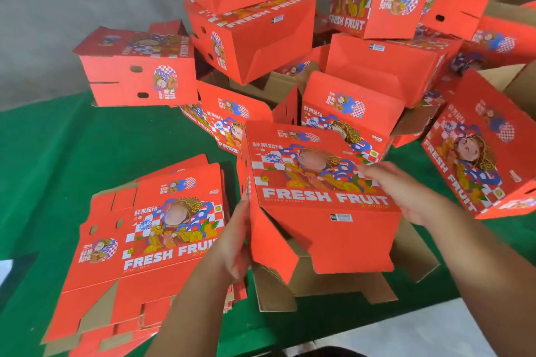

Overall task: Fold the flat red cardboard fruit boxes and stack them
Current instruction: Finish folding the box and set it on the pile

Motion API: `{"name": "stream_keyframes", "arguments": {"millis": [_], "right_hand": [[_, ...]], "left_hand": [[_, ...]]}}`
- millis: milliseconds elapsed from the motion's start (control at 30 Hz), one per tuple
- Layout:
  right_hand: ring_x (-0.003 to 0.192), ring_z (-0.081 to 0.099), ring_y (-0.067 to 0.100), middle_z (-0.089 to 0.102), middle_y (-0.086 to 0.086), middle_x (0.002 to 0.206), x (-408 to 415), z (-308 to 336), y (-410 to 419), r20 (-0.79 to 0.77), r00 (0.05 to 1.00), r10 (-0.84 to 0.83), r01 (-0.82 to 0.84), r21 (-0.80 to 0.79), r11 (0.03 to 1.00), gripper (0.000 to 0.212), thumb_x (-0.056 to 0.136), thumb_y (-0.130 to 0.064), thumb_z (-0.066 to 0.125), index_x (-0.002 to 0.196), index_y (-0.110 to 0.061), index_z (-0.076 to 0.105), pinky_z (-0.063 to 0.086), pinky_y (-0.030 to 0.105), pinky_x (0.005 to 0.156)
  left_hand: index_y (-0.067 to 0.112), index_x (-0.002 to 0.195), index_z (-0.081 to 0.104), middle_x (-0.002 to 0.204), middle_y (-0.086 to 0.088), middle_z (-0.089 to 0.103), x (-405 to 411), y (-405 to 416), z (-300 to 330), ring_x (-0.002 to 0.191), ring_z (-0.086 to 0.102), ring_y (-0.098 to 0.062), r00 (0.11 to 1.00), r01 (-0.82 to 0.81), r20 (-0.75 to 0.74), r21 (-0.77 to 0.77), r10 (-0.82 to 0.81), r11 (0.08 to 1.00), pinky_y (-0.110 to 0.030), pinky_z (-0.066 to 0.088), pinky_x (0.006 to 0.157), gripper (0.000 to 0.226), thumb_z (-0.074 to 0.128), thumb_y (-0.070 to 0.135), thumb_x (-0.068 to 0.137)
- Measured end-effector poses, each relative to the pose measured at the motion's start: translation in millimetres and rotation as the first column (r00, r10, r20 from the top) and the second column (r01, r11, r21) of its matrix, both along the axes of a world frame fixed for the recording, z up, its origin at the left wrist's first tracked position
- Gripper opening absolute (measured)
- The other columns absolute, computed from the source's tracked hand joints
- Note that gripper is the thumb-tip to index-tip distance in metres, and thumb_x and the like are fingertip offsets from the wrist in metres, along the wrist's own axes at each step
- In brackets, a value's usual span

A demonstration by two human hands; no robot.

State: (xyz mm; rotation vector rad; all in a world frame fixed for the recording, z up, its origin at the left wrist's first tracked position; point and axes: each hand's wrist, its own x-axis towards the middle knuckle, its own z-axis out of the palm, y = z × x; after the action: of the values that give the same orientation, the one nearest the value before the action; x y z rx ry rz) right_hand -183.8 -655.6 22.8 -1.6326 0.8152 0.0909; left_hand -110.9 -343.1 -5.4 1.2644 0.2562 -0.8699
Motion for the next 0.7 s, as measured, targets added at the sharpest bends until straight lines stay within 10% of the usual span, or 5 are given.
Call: {"name": "stream_keyframes", "arguments": {"millis": [167, 300, 367, 467, 700], "right_hand": [[0.116, 0.071, 0.021, 0.071, 0.002, 0.131, -23.3, 0.9, -27.9, 0.111, 0.984, 0.136, -0.169, 0.387, 0.906, 0.051, 0.087, -0.056, 0.068, 0.133, -0.033, 0.067, 0.055, 0.041, 0.089], [0.145, 0.04, 0.018, 0.026, 0.008, 0.163, -13.4, 19.5, -11.8, 0.164, 0.976, 0.141, -0.175, 0.21, 0.962, 0.134, 0.062, -0.092, 0.056, 0.156, -0.001, 0.031, 0.039, 0.035, 0.112], [0.148, 0.034, 0.028, 0.022, 0.018, 0.163, -14.1, 10.7, -12.6, 0.253, 0.967, 0.008, -0.081, 0.277, 0.958, 0.085, 0.103, -0.057, 0.043, 0.154, 0.009, 0.025, 0.035, 0.034, 0.111], [0.096, 0.074, 0.029, 0.073, 0.015, 0.113, -18.9, -11.7, -10.4, 0.058, 0.971, -0.232, 0.196, 0.365, 0.91, 0.029, 0.099, -0.022, 0.061, 0.127, -0.02, 0.065, 0.062, 0.042, 0.073], [0.074, 0.075, 0.027, 0.078, 0.011, 0.095, -17.5, 7.3, -4.5, 0.055, 0.927, -0.372, 0.339, 0.305, 0.89, 0.025, 0.091, -0.025, 0.069, 0.115, -0.021, 0.071, 0.06, 0.038, 0.067]], "left_hand": [[0.026, 0.124, 0.075, 0.121, -0.008, 0.076, 5.3, -6.3, 5.5, 0.111, 0.074, -0.025, 1.0, -0.009, -0.02, 0.084, 0.011, 0.996, -0.039, 0.062, 0.084, 0.068, 0.037, 0.075, 0.096], [0.021, 0.13, 0.067, 0.114, -0.012, 0.077, 3.7, -18.3, 7.7, 0.106, 0.075, -0.028, 0.998, -0.04, -0.038, 0.145, 0.046, 0.989, -0.043, 0.06, 0.089, 0.075, 0.028, 0.076, 0.099], [0.023, 0.123, 0.069, 0.107, -0.01, 0.079, 0.8, -24.5, 8.6, 0.092, 0.078, -0.024, 0.998, -0.019, -0.05, 0.157, 0.027, 0.987, -0.037, 0.06, 0.071, 0.075, 0.025, 0.078, 0.098], [0.022, 0.128, 0.067, 0.112, -0.012, 0.078, -6.7, -33.3, 8.5, 0.099, 0.077, -0.028, 0.996, 0.007, -0.093, 0.18, 0.01, 0.984, -0.041, 0.058, 0.081, 0.08, 0.018, 0.078, 0.098], [0.017, 0.139, 0.06, 0.124, -0.018, 0.072, -16.7, -39.6, 9.7, 0.122, 0.066, -0.039, 0.995, -0.007, -0.093, 0.192, 0.025, 0.981, -0.062, 0.041, 0.114, 0.082, 0.018, 0.075, 0.101]]}}
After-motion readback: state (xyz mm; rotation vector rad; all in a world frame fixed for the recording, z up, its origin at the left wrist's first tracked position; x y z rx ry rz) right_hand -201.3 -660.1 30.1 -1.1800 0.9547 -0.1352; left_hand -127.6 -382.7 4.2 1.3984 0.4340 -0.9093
